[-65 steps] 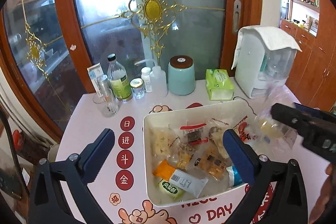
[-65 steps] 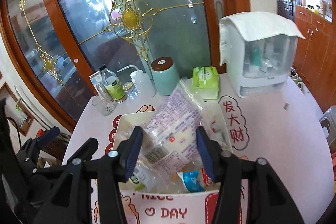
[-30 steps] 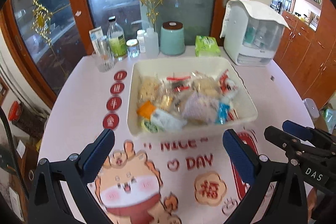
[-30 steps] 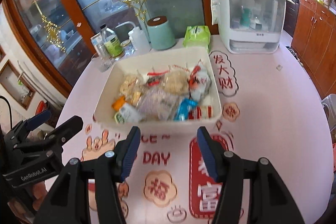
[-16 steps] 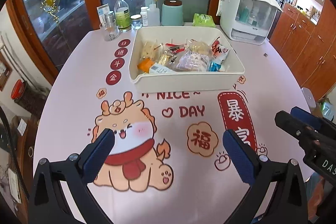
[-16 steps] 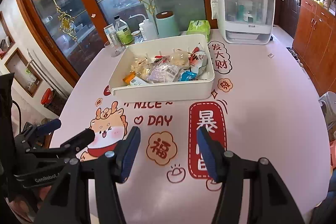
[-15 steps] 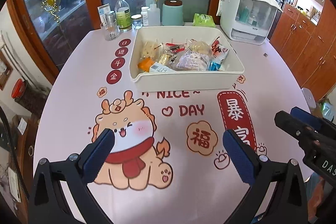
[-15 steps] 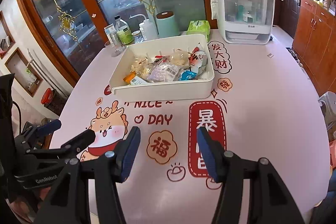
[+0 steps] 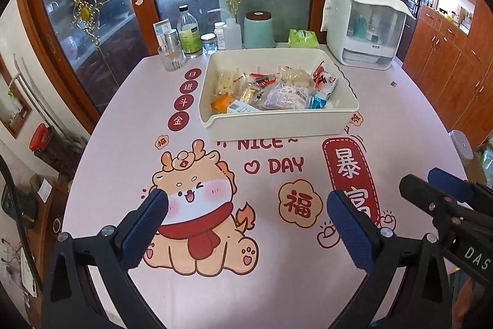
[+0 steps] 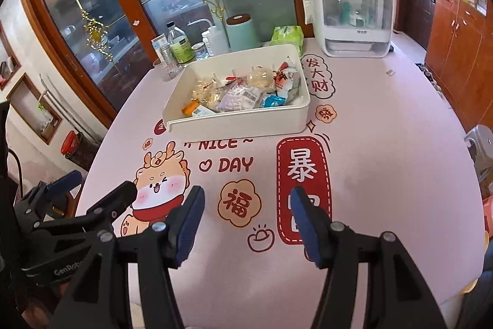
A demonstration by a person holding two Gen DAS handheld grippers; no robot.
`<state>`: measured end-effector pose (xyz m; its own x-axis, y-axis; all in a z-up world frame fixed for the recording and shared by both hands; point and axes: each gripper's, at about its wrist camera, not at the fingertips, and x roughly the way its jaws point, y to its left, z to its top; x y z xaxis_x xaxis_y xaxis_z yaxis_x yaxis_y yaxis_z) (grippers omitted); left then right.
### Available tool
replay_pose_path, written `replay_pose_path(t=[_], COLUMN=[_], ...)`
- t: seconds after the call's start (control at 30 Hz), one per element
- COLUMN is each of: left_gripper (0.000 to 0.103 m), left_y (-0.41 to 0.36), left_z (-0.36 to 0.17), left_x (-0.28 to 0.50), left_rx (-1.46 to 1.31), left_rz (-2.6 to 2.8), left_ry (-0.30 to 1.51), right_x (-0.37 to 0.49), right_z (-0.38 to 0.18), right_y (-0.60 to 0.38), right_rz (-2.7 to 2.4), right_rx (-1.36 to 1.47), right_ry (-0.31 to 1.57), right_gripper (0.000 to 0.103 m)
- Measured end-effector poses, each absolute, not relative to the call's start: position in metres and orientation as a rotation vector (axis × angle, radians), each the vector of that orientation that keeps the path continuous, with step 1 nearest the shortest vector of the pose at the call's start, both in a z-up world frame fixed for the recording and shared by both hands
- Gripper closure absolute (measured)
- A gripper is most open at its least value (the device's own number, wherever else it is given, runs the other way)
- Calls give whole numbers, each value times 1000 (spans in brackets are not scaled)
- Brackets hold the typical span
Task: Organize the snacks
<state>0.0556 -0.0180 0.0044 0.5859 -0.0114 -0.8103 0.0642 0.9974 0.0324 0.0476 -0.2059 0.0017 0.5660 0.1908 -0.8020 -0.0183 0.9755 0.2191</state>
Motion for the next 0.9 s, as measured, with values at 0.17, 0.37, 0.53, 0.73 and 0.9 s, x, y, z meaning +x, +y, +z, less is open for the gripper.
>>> replay_pose_path(t=[0.17, 0.37, 0.53, 0.73, 0.9], left_gripper=[1, 1, 1, 1, 1], left_y=[-19, -17, -16, -13, -10], left_z=[3, 2, 0, 0, -2], left_x=[55, 54, 54, 54, 52], left_rx=[61, 57, 51, 47, 42], left_rz=[-56, -67, -68, -68, -67], left_ry=[952, 959, 968, 971, 978], right_x=[47, 46, 45, 43, 42], right_z=[-1, -1, -2, -2, -3], right_y=[-207, -204, -202, -199, -196], right_rz=[119, 122, 123, 126, 128], right_rx=[206, 199, 202, 201, 201], right_ry=[971, 974, 982, 985, 990], right_gripper=[44, 44, 44, 44, 44])
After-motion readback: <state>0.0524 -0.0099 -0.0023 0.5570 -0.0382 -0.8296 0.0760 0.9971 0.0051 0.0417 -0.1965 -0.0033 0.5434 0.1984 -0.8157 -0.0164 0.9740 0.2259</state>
